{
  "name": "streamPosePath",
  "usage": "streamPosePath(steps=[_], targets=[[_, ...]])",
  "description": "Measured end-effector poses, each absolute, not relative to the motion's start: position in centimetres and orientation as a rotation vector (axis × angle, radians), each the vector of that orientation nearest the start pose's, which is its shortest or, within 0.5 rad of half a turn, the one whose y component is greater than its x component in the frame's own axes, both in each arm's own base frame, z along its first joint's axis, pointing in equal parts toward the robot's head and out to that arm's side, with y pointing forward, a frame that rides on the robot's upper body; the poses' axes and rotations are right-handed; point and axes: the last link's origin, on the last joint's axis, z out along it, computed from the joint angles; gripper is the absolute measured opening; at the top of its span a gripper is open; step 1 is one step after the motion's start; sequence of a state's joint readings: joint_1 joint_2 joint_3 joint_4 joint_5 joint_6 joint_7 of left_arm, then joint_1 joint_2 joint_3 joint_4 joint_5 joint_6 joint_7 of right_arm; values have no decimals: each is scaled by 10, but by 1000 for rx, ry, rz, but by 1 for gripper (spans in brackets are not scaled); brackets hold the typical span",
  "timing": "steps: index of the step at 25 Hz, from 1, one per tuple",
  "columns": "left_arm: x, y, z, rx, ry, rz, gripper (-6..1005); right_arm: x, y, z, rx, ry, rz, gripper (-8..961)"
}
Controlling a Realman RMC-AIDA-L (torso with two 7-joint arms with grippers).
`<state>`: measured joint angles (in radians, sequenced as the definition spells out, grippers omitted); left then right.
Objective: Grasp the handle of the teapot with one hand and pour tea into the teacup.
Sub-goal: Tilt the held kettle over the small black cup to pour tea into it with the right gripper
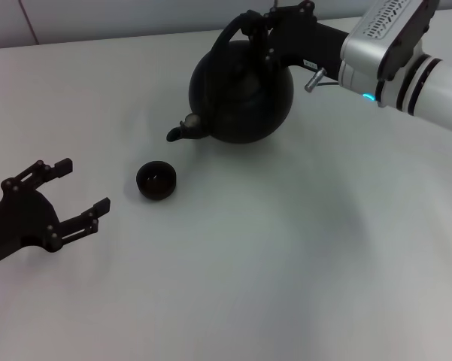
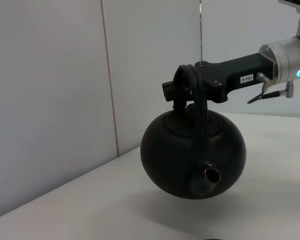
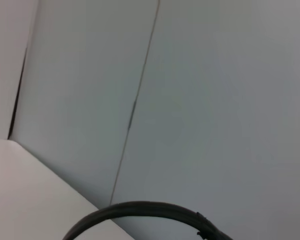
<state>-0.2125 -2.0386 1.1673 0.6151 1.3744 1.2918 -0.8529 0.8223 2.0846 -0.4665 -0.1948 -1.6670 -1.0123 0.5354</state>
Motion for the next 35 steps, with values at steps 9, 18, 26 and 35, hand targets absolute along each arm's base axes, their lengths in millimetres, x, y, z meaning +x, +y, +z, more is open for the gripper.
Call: streamPosePath(steps=[9, 18, 26, 35], targets=[[-317, 281, -13, -2449, -310, -628, 860, 213, 429, -38, -2262, 87, 565, 71], [-316, 281, -14, -2449, -311, -631, 860, 212, 429, -40, -2283, 64, 545, 71], [-316, 281, -15, -2449, -312, -634, 860, 211, 430, -37, -2293, 21, 523, 70], [-315, 281, -16, -2450, -315, -638, 860, 208, 430, -39, -2314, -21, 508, 70]])
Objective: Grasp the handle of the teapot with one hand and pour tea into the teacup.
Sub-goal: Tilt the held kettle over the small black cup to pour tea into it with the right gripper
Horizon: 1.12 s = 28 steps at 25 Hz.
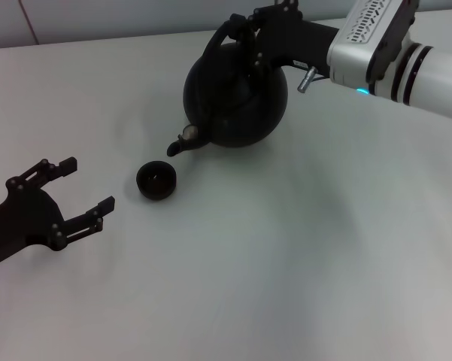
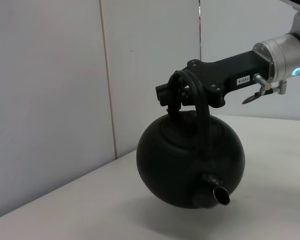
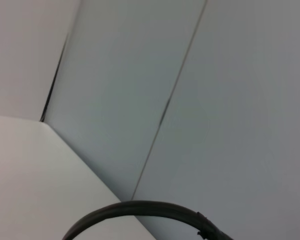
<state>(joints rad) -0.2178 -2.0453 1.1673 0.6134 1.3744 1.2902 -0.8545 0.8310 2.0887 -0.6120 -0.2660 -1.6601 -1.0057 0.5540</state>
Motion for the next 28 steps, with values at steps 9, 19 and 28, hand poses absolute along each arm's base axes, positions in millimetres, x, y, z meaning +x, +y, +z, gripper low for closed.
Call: streamPosePath(steps=[9, 19, 28], targets=[[-315, 280, -16, -2450, -317, -639, 860, 206, 432, -37, -2313, -51, 495, 70], [-315, 280, -16, -2451, -316, -643, 860, 199, 435, -35, -2322, -112, 476, 69], [-315, 279, -16, -2452, -317, -644, 860, 194, 436, -36, -2336, -157, 461, 69]])
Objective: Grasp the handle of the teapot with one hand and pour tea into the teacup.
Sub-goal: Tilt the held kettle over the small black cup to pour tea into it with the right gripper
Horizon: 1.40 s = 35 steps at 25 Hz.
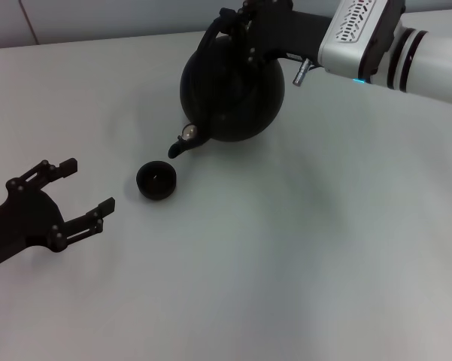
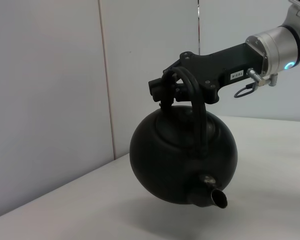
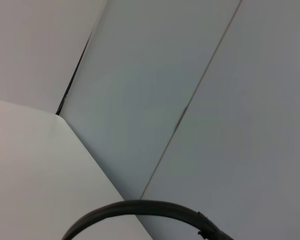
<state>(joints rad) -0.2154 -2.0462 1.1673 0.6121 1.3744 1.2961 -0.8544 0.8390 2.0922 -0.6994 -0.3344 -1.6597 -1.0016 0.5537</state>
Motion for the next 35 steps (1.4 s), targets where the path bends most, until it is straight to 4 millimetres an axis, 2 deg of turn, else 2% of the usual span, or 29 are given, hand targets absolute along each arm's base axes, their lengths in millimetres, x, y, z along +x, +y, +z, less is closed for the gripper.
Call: streamPosePath(steps=[17, 27, 35], targets=[[-314, 280, -16, -2454, -311, -646, 860, 189, 440, -33, -2332, -203, 436, 70], [-316, 279, -16, -2454, -318, -644, 860, 172, 445, -42, -2333, -290, 381, 70], [-316, 279, -15, -2454, -315, -640, 860, 164, 437, -45, -2326, -312, 397, 69]])
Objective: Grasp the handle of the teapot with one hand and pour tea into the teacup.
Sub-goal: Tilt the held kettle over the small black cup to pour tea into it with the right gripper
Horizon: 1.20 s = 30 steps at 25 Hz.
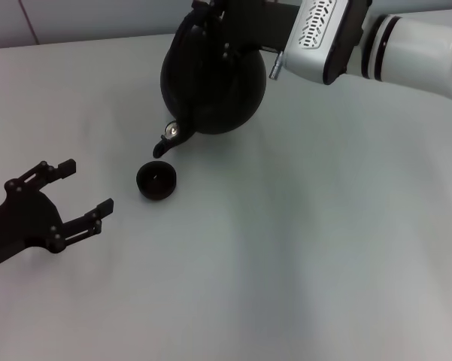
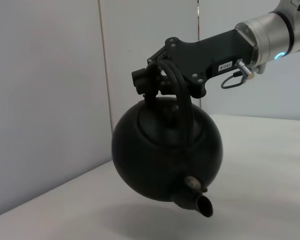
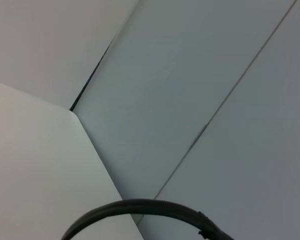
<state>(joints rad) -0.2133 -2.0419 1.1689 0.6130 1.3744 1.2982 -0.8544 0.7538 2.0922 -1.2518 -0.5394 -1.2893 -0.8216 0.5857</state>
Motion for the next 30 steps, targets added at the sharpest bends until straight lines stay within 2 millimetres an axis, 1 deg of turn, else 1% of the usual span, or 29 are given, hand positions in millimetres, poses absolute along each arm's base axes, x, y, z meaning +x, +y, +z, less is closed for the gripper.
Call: streamPosePath(steps=[11, 16, 30], targets=[[-315, 281, -13, -2456, -304, -638, 860, 173, 431, -40, -2318, -270, 408, 70], [-316, 280, -13, -2456, -306, -638, 860, 171, 429, -41, -2323, -297, 397, 71], [-317, 277, -14, -2459, -311, -646, 860, 170, 430, -42, -2318, -320, 359, 70]])
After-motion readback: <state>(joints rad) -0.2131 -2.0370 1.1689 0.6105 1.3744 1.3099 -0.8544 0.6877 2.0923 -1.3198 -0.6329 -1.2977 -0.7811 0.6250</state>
